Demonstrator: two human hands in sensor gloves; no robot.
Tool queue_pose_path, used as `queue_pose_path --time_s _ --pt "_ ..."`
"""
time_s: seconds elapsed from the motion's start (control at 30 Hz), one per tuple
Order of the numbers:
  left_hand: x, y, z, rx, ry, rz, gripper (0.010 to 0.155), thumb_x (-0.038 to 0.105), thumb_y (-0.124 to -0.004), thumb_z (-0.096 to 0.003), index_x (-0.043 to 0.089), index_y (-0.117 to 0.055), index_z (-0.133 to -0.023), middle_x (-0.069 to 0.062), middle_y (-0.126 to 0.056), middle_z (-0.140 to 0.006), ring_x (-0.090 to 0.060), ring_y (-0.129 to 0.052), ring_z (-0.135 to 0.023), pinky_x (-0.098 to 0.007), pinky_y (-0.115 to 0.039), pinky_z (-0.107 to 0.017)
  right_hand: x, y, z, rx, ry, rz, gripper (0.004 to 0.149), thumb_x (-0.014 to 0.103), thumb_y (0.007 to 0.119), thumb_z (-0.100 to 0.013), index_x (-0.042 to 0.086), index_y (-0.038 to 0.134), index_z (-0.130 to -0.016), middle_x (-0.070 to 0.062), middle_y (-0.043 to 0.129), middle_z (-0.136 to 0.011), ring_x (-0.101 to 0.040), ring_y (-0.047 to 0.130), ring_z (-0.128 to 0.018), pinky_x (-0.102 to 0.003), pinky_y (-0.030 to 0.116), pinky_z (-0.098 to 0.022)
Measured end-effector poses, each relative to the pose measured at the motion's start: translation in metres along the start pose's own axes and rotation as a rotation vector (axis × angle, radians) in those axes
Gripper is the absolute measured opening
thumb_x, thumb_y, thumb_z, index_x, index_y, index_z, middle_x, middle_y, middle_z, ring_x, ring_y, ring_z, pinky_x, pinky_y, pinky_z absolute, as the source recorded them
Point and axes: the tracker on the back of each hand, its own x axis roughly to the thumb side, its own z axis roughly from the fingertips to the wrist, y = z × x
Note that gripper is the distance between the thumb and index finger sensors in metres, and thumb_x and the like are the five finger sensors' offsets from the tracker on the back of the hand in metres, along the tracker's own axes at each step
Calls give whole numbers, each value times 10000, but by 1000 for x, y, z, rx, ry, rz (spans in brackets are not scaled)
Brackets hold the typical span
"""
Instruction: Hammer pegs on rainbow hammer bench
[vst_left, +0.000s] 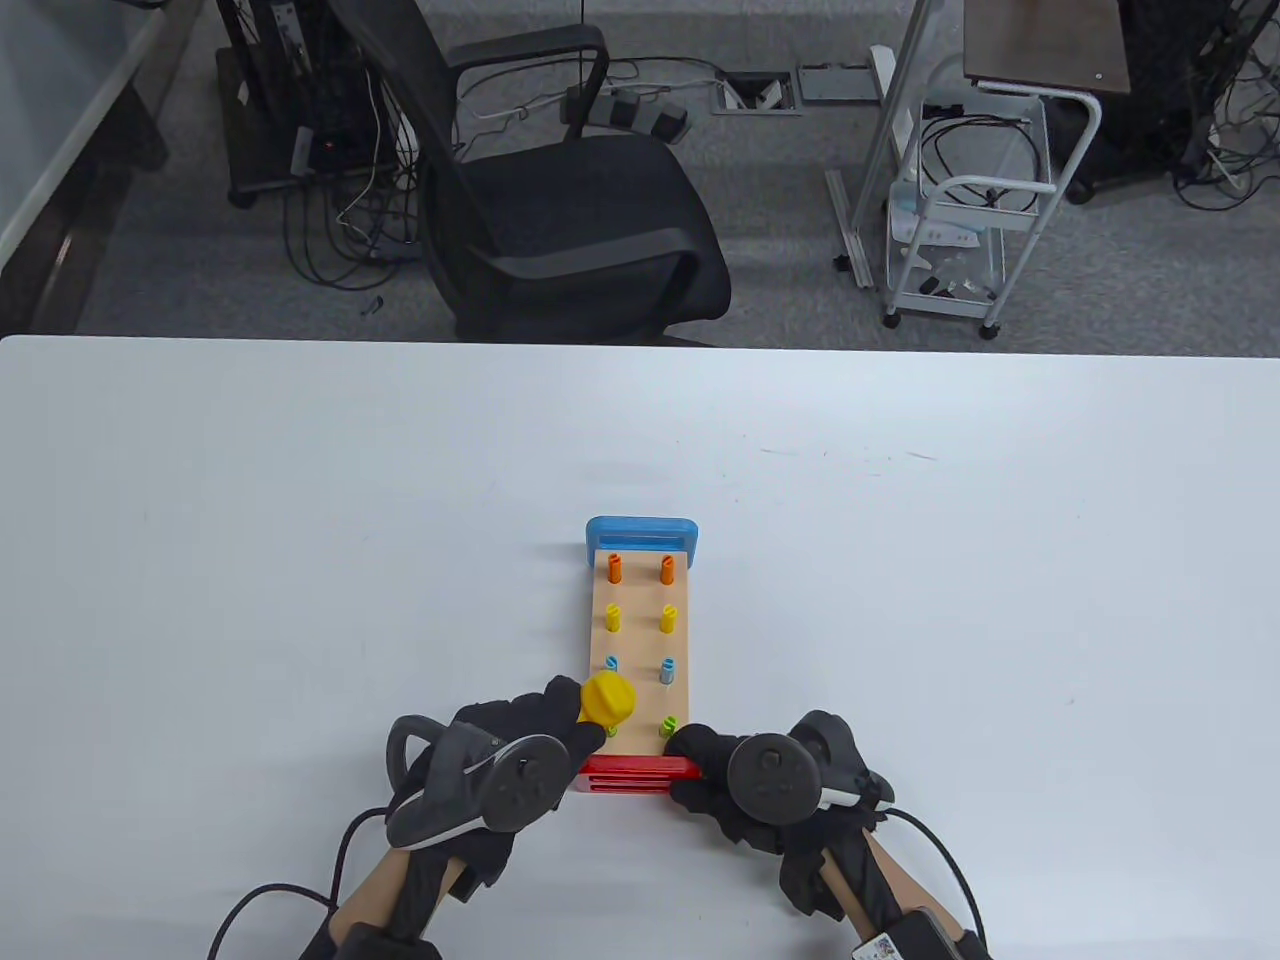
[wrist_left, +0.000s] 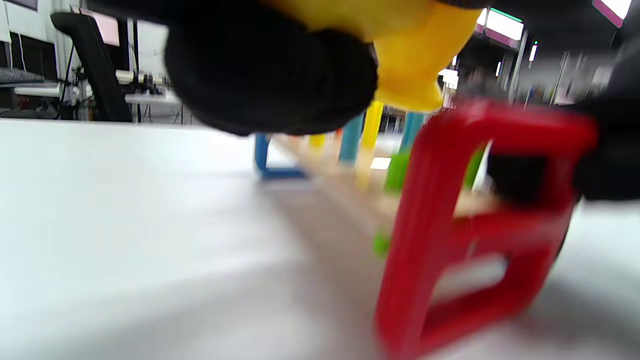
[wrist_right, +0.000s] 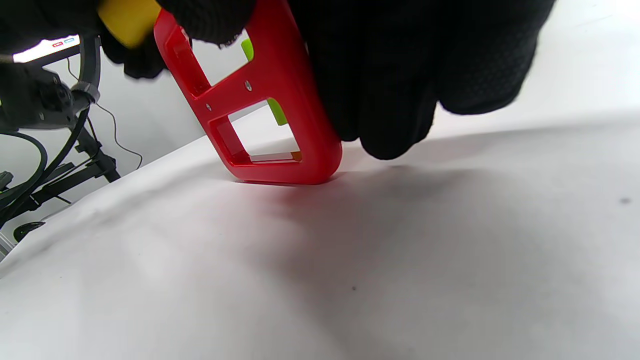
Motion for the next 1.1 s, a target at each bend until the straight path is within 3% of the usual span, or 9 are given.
queue_pose_path --time_s 0.07,0.13,0.23,0.37,0.5,0.63,0.77,1.0,1.1 --pt "-1 4 6 146 -12 95 667 535 -520 -555 72 -753 -976 -72 -1057 -567 -231 -1057 -255 -322 -880 -177 0 0 0 0 0 1 533 404 582 -588 99 510 -1019 -231 830 -954 -425 890 -775 -612 738 -587" --pt "0 11 8 36 -14 33 667 545 -495 -571 92 -702 -1015 -65 -1027 -625 -232 -1042 -319 -321 -870 -230 0 0 0 1 0 0 532 404 582 -589 100 509 -1020 -231 832 -953 -425 889 -776 -612 737 -588" --pt "-2 20 16 247 -39 138 670 545 -505 -563 89 -718 -1006 -67 -1036 -612 -235 -1048 -304 -324 -874 -217 0 0 0 1 -1 -2 533 404 583 -588 99 509 -1019 -231 830 -954 -426 889 -775 -612 736 -588" --pt "4 -1 1 -9 19 -32 669 544 -487 -559 99 -719 -1001 -51 -1047 -605 -213 -1064 -296 -313 -888 -205 0 0 0 1 -1 -2 533 405 582 -589 99 508 -1019 -231 829 -955 -425 889 -775 -612 736 -588" --pt "2 6 5 11 -9 54 666 548 -502 -570 93 -714 -1007 -65 -1032 -613 -230 -1045 -305 -322 -871 -222 0 0 0 0 1 4 531 401 579 -590 97 507 -1019 -233 830 -954 -426 890 -774 -611 736 -589" --pt "0 15 13 230 -23 133 669 547 -500 -562 96 -709 -1011 -67 -1033 -620 -237 -1047 -316 -328 -873 -227 0 0 0 1 0 3 531 403 580 -589 99 506 -1018 -232 830 -954 -425 889 -776 -612 734 -590" --pt "-1 3 5 -60 21 -24 663 564 -409 -563 147 -639 -1025 23 -1010 -665 -149 -1063 -352 -267 -902 -256 0 1 0 -1 1 2 531 403 580 -589 97 507 -1017 -232 830 -953 -424 890 -774 -612 734 -590" --pt "-9 14 9 244 -4 137 667 551 -498 -557 108 -707 -1010 -59 -1033 -622 -235 -1047 -317 -329 -873 -231 0 1 -1 2 -3 -4 532 404 582 -588 98 508 -1016 -232 831 -953 -425 888 -776 -613 732 -591" --pt "-4 3 -1 11 14 42 663 538 -524 -561 91 -744 -999 -85 -1052 -598 -257 -1052 -292 -344 -872 -212 0 1 -1 1 -3 -3 532 404 582 -588 97 507 -1016 -234 832 -952 -426 890 -774 -611 733 -592"
